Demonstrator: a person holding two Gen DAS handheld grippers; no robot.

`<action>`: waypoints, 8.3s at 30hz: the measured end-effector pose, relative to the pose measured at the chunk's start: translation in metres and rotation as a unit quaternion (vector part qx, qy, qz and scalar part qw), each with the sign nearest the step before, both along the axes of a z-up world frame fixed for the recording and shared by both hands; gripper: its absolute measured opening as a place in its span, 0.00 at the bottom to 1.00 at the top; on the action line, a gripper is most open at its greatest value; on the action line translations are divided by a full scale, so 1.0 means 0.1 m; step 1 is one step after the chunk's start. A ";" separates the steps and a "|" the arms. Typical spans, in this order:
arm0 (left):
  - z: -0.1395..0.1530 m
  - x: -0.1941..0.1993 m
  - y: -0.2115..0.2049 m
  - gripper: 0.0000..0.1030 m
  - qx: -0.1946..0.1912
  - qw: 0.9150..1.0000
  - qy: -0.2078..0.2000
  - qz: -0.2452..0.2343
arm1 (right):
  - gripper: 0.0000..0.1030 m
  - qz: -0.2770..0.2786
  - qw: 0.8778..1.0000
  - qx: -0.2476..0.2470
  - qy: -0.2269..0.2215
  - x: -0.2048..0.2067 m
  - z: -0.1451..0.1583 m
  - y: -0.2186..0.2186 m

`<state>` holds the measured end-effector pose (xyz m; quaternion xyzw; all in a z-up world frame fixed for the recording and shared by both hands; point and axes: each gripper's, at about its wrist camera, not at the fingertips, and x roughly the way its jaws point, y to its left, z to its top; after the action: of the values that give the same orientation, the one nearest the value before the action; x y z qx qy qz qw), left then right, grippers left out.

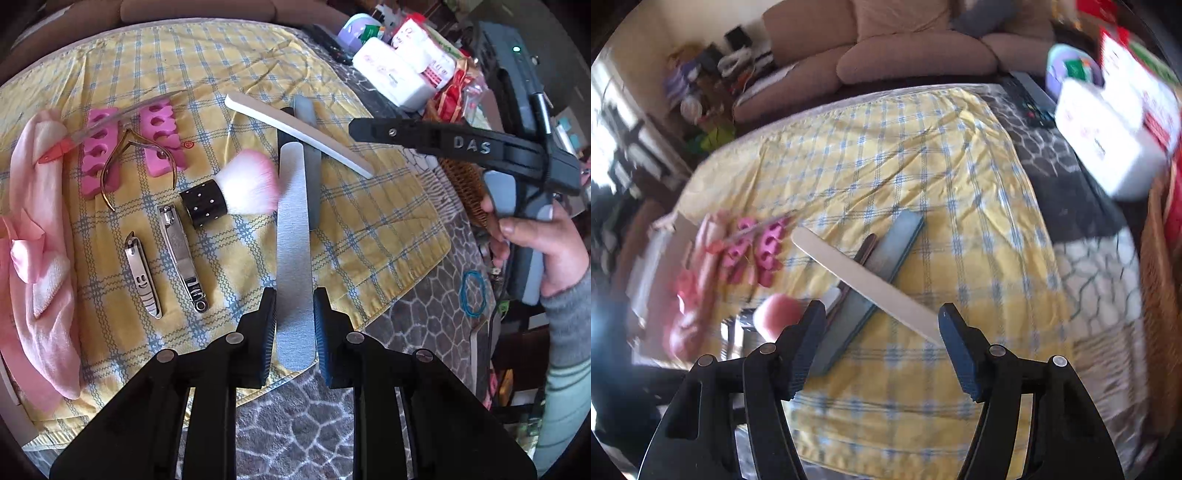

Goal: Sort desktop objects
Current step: 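Grasp the grey nail file with the left tool while the right tool grasps the beige file, then carry both nail files into the cardboard tray beside the clear box, then open both tools to release the files in the tray, then move both tools back to the remaining nail files on the cloth, then grasp the black nail file with the left tool while the right tool grasps the blue file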

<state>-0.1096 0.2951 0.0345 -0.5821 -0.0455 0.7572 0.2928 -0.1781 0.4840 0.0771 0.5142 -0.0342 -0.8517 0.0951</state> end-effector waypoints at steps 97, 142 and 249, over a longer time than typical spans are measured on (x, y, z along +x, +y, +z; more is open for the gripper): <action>0.43 -0.36 -3.63 0.30 0.093 0.960 0.020 0.263 | 0.19 0.010 0.978 -0.191 -0.087 -0.20 0.01 -3.57; 0.87 0.04 -3.59 1.00 0.021 0.975 0.085 0.204 | 1.00 -0.024 0.998 0.028 -0.043 0.20 0.24 -3.56; 0.78 -0.62 -1.68 0.16 0.150 0.984 0.019 0.094 | 0.30 -0.180 0.981 0.055 -0.056 -0.36 -0.63 -0.39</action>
<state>-0.1717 0.1275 0.1123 -0.5106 -0.2071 0.7767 0.3052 -0.2140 0.4451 0.0139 0.5509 -0.0841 -0.8254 -0.0902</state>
